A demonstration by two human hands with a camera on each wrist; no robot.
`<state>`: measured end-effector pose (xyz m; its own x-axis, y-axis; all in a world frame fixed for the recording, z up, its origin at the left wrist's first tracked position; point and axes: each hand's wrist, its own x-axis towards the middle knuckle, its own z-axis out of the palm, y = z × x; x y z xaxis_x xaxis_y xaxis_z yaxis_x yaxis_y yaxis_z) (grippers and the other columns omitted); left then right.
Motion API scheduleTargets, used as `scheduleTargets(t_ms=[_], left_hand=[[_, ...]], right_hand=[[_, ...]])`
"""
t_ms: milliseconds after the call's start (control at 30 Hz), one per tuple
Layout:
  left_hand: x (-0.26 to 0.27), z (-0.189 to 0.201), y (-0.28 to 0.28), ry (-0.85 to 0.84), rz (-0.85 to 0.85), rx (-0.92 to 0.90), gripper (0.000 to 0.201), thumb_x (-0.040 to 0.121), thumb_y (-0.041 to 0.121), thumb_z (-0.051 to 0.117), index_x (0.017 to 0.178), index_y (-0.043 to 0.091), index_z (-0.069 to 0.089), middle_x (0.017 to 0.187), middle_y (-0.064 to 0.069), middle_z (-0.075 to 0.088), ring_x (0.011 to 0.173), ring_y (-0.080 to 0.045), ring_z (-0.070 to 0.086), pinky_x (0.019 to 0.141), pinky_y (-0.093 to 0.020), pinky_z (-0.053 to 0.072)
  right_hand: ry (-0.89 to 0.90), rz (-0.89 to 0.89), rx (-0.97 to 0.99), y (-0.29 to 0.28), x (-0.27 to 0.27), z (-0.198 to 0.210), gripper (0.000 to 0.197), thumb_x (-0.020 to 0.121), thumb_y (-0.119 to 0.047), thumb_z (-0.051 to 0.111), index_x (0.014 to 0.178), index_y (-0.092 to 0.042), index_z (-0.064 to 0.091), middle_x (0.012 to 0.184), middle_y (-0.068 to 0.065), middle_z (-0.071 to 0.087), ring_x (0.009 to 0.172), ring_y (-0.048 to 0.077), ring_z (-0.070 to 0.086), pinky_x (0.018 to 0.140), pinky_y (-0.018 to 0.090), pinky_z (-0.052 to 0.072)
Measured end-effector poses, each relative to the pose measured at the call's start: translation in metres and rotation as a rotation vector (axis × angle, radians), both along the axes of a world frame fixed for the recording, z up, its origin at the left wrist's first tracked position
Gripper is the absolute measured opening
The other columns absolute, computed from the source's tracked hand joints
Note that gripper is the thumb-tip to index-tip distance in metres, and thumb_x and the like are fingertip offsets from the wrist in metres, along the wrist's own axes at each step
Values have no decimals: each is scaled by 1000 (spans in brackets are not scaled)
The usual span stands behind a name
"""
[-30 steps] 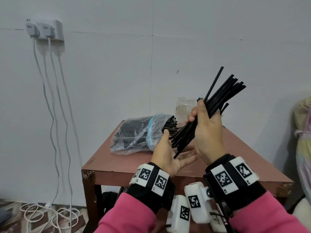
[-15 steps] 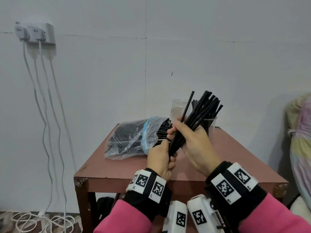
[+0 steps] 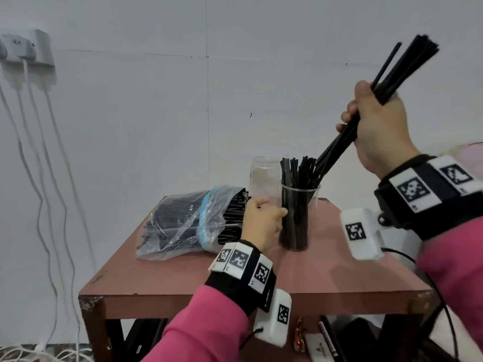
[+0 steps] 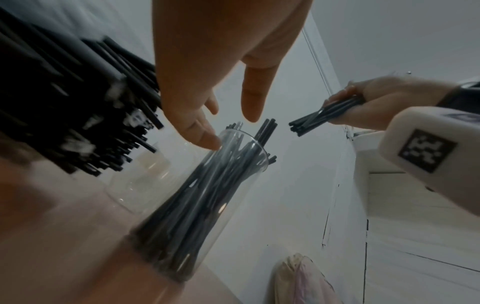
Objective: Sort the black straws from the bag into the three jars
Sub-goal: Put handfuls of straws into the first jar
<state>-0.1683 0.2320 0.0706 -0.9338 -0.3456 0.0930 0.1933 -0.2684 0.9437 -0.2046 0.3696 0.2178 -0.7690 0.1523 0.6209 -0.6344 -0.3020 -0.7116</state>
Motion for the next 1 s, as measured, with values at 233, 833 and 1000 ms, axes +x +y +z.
scheduleTargets(t_ms=[233, 833, 1000], left_hand=[[-44, 14, 25, 64, -39, -162, 102, 73, -5, 77, 150, 16, 14, 124, 0, 44, 112, -15, 48, 90, -26, 43], [-68, 8, 30, 118, -36, -222, 72, 76, 1, 77, 133, 16, 35, 117, -3, 58, 110, -21, 59, 97, -39, 49], [-63, 11, 33, 113, -52, -214, 73, 74, 1, 78, 131, 17, 35, 116, -7, 61, 107, -24, 62, 92, -39, 52]], right_hand=[[-95, -21, 72, -16, -47, -20, 12, 101, -22, 49, 89, -21, 44, 62, -3, 43, 49, 8, 43, 54, 23, 45], [90, -82, 333, -25, -57, -57, 46, 86, -9, 67, 122, -32, 48, 111, -3, 62, 99, 6, 65, 86, 19, 52], [117, -191, 722, -27, -59, -65, 24, 96, -13, 53, 108, -25, 70, 104, -15, 67, 106, 1, 59, 98, 17, 44]])
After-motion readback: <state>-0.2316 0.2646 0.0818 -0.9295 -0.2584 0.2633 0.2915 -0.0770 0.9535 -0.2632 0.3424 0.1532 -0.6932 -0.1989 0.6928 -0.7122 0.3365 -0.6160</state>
